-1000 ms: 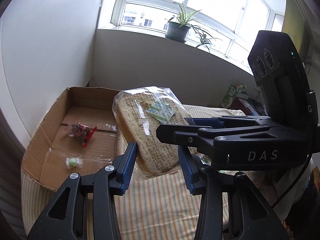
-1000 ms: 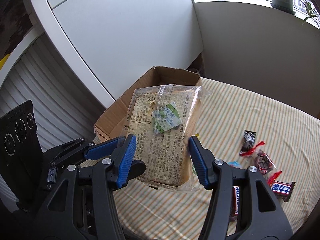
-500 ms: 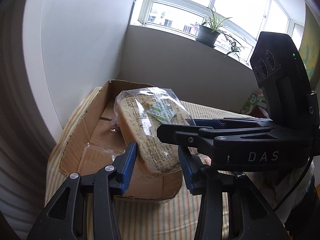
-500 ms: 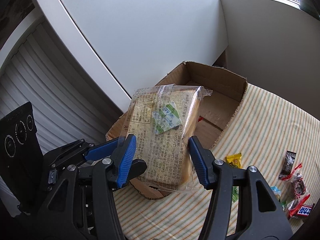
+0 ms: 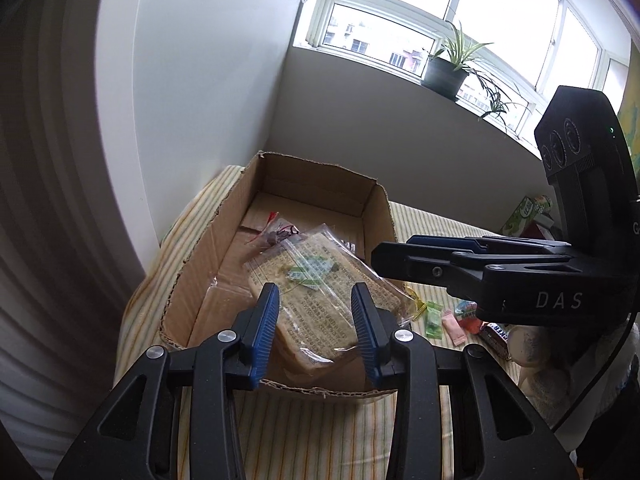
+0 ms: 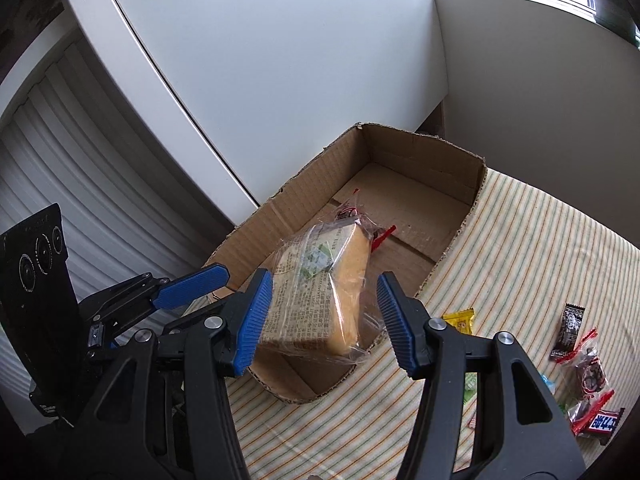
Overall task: Organize snacks
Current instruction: 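Carry the bread loaf into the cardboard box and open both tools, then grasp the pink candy with the left tool while the right tool grasps the yellow ball candy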
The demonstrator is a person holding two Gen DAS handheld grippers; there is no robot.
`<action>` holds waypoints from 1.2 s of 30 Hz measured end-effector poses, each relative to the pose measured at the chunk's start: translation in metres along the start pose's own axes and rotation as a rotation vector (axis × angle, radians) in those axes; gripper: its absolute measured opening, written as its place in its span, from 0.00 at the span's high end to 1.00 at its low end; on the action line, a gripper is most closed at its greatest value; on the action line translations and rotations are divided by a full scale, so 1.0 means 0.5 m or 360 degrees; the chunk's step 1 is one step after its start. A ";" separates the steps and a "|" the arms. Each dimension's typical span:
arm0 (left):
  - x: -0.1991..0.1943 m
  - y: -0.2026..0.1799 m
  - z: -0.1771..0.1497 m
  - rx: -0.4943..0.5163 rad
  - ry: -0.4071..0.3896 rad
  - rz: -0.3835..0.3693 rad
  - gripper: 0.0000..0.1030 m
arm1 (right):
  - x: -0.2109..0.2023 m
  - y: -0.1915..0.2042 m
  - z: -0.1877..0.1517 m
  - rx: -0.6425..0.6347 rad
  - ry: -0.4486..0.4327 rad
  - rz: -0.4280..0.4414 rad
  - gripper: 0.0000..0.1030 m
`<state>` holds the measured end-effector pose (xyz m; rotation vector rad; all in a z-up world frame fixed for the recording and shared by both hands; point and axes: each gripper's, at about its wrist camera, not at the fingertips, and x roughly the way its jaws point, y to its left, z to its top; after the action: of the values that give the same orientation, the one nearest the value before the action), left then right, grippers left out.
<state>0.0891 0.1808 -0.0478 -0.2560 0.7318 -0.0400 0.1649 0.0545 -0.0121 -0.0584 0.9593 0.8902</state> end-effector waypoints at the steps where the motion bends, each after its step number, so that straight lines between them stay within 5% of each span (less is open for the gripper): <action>1: -0.004 -0.004 -0.002 0.0005 -0.0002 -0.0002 0.65 | -0.009 -0.001 -0.001 0.0003 -0.0007 -0.0005 0.44; 23: -0.025 -0.154 -0.052 0.0121 0.0043 -0.0124 0.65 | -0.282 -0.175 -0.177 0.0174 -0.0243 -0.0408 0.32; 36: 0.032 -0.250 -0.104 0.0224 0.0198 -0.0174 0.65 | -0.326 -0.281 -0.325 0.0335 -0.0148 -0.0572 0.32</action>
<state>0.0731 0.0462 -0.0651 -0.1595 0.8341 -0.2118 0.1072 -0.2079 -0.0363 -0.0090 0.9145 0.4550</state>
